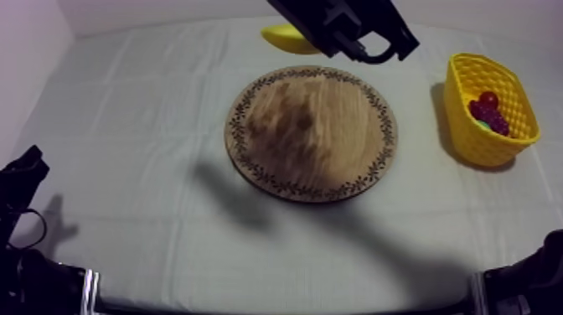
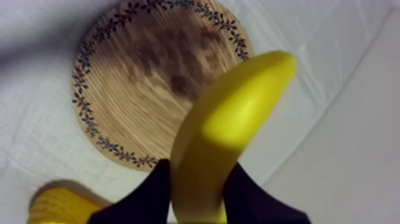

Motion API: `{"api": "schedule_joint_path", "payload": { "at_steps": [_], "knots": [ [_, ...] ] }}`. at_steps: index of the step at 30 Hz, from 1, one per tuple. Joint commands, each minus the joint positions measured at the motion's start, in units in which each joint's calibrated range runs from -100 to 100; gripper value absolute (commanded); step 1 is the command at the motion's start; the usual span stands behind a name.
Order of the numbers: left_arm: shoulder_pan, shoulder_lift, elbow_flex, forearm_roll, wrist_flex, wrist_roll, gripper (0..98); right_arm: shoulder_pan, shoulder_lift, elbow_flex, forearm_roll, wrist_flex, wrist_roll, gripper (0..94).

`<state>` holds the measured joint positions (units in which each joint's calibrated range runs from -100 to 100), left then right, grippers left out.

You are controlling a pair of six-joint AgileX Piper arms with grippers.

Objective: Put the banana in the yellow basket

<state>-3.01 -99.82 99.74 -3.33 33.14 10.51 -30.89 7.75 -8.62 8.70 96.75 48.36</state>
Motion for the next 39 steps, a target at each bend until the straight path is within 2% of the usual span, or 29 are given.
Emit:
{"api": "schedule_joint_path", "payload": {
  "at_steps": [1, 10, 25, 39],
  "knots": [
    [0.0, 0.0, 0.0, -0.02, 0.0, 0.0, 0.1, 0.0, -0.2, 0.7, -0.1, -0.3, -1.7, 16.7],
    [0.0, 0.0, 0.0, -0.02, 0.0, 0.0, 0.1, 2.5, 0.5, -0.4, 0.3, -0.6, -8.9, 16.5],
    [0.0, 0.0, 0.0, -0.02, 0.0, 0.0, 0.1, 9.6, 2.1, -2.5, 2.9, 0.3, -20.8, 16.3],
    [0.0, 0.0, 0.0, -0.02, 0.0, 0.0, 0.1, 17.4, 1.1, 0.0, 3.4, 0.6, -28.4, 16.6]
  ]
}}
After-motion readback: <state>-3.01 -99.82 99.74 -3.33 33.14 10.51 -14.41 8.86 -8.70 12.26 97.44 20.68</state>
